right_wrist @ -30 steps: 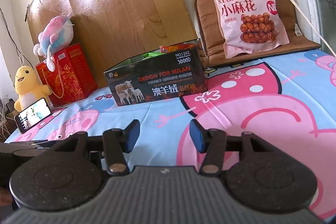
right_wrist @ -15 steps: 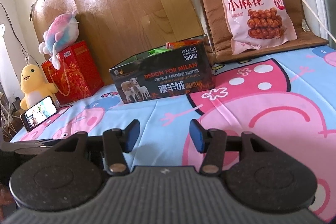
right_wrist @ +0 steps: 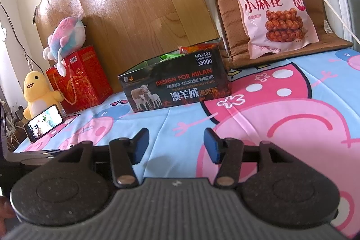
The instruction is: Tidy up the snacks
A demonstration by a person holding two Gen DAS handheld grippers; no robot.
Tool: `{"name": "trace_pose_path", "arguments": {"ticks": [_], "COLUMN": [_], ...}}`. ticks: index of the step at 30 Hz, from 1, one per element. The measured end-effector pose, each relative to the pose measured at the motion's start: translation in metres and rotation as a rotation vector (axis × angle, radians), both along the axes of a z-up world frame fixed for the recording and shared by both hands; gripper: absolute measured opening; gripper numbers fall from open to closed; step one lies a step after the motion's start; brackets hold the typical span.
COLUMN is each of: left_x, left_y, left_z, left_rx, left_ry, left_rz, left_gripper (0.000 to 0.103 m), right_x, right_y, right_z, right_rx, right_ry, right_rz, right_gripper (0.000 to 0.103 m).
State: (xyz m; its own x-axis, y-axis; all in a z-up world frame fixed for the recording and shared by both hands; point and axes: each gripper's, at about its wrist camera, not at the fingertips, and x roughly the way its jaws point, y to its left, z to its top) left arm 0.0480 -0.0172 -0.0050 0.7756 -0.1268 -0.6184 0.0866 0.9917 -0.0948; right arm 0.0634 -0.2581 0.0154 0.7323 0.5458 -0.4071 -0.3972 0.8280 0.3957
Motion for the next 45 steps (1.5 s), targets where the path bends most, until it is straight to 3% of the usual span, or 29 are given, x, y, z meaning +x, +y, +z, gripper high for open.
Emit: {"name": "trace_pose_path", "arguments": {"ticks": [45], "left_x": [-0.0013], "left_y": [-0.0024], "left_z": [-0.0006], "left_rx": [0.052], "left_ry": [0.012], "left_rz": [0.050], "left_gripper": [0.097], "right_x": [-0.0093], "right_y": [-0.0027], "right_z": [0.0023], "right_rx": [0.020], "right_ry": [-0.050], "right_rz": [-0.014], "right_gripper": [0.062]}}
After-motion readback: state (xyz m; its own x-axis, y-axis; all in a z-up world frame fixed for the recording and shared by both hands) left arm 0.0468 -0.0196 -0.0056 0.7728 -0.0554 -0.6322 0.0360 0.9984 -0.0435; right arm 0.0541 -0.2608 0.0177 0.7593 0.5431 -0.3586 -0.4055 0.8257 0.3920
